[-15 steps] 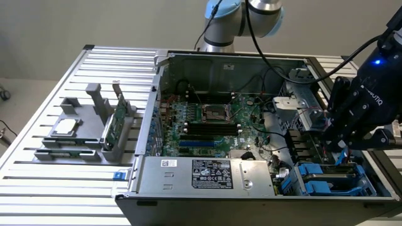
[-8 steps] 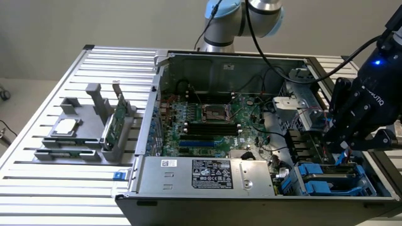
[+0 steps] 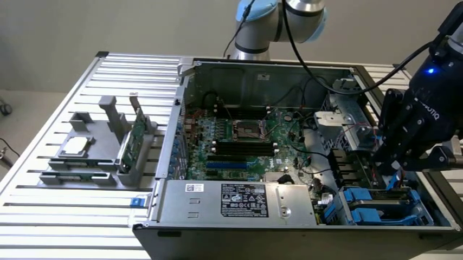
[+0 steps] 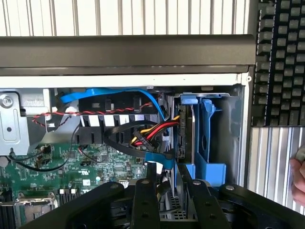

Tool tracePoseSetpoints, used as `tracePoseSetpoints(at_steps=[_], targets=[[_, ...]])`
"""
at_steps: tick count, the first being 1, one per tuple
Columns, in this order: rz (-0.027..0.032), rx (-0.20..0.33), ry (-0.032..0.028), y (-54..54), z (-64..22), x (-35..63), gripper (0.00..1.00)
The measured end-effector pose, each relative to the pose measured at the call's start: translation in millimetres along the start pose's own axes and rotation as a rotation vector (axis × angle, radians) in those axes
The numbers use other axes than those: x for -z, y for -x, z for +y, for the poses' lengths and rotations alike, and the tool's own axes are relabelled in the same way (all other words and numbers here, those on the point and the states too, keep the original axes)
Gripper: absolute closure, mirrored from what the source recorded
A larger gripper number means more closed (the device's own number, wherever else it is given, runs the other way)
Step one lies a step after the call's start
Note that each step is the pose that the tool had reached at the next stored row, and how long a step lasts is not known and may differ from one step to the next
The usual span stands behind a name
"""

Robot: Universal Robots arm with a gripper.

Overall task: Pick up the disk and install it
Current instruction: 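Insert the second disk wire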

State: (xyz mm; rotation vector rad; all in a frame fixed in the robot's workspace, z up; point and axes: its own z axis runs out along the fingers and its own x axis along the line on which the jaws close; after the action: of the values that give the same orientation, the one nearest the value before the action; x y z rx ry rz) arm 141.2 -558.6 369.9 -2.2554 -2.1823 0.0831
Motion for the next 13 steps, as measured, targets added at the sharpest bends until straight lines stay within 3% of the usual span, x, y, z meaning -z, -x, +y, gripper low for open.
tracePoseSetpoints(at_steps=[5,13], targets=[[-0.0151,-0.001,0.0036,-0.3,1.2,-2.1,0.69],[-0.0281,-0.001,0.0071,-0.9,1.6,-6.2,0.71]])
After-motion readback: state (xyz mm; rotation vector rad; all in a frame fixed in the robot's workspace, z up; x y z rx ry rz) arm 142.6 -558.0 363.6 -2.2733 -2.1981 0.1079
